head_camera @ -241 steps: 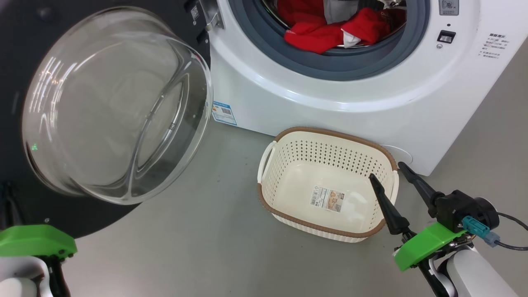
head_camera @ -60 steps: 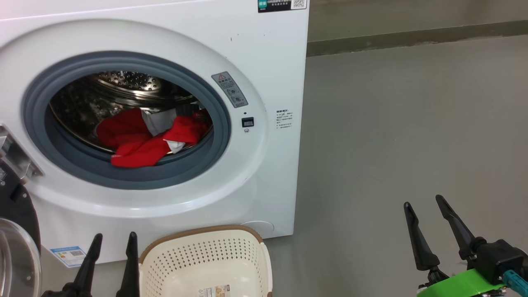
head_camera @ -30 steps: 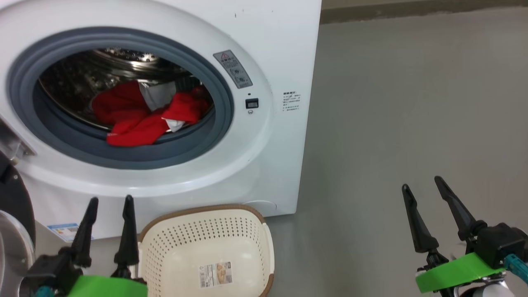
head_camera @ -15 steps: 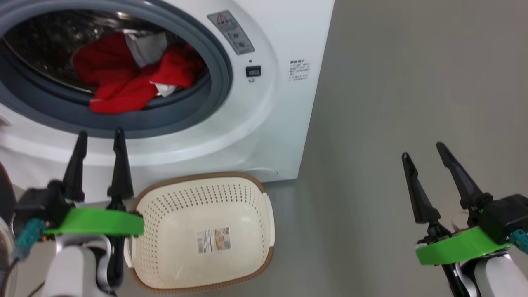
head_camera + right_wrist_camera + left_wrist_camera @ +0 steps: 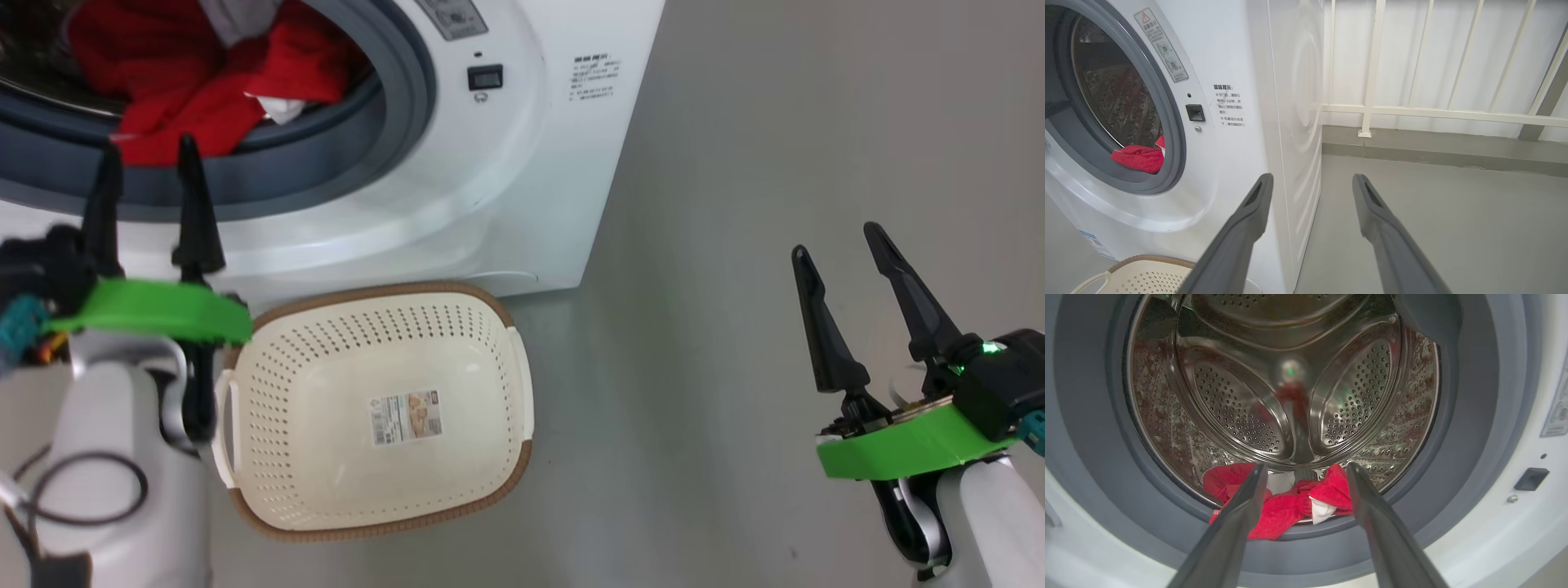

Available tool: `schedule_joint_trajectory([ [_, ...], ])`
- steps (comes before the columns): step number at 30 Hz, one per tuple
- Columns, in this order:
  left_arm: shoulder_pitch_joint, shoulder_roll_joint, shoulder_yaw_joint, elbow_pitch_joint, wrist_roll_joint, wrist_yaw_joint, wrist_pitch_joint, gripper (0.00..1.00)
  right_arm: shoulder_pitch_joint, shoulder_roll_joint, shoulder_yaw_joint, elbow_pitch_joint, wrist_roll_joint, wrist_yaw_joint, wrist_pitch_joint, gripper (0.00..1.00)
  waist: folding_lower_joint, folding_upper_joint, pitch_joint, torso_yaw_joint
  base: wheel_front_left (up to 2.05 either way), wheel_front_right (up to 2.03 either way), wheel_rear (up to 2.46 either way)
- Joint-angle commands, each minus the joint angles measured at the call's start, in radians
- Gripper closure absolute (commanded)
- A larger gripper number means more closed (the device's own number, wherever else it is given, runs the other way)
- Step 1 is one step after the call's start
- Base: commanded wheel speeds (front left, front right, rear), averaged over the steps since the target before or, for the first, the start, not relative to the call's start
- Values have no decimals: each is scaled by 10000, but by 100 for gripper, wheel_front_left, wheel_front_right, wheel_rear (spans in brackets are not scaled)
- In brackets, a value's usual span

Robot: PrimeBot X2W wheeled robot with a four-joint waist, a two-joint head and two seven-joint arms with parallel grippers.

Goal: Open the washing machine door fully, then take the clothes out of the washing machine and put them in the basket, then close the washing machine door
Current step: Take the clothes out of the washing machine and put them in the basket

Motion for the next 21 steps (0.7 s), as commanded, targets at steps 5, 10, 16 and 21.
schedule_joint_trajectory([
  [5, -1115, 639, 371, 558, 208, 163, -51, 0, -396, -121, 379, -241, 93, 63, -61, 0, 0, -1, 533, -237, 0, 0, 0],
  [10, -1983, 821, 341, 1408, 384, 350, -51, 0, -570, -206, 458, -261, 93, 63, -61, 0, 0, -1, 933, -390, 0, 0, 0],
  [16, -3002, 1254, 134, 2797, 766, 816, 31, 0, -778, -283, 589, -281, 106, 63, -61, 0, 0, -1, 1414, -595, 0, 0, 0],
  [21, -3738, 1562, -138, 3731, 1143, 1263, 298, 0, -954, -244, 684, -259, 121, 63, -61, 0, 0, -1, 1645, -768, 0, 0, 0],
])
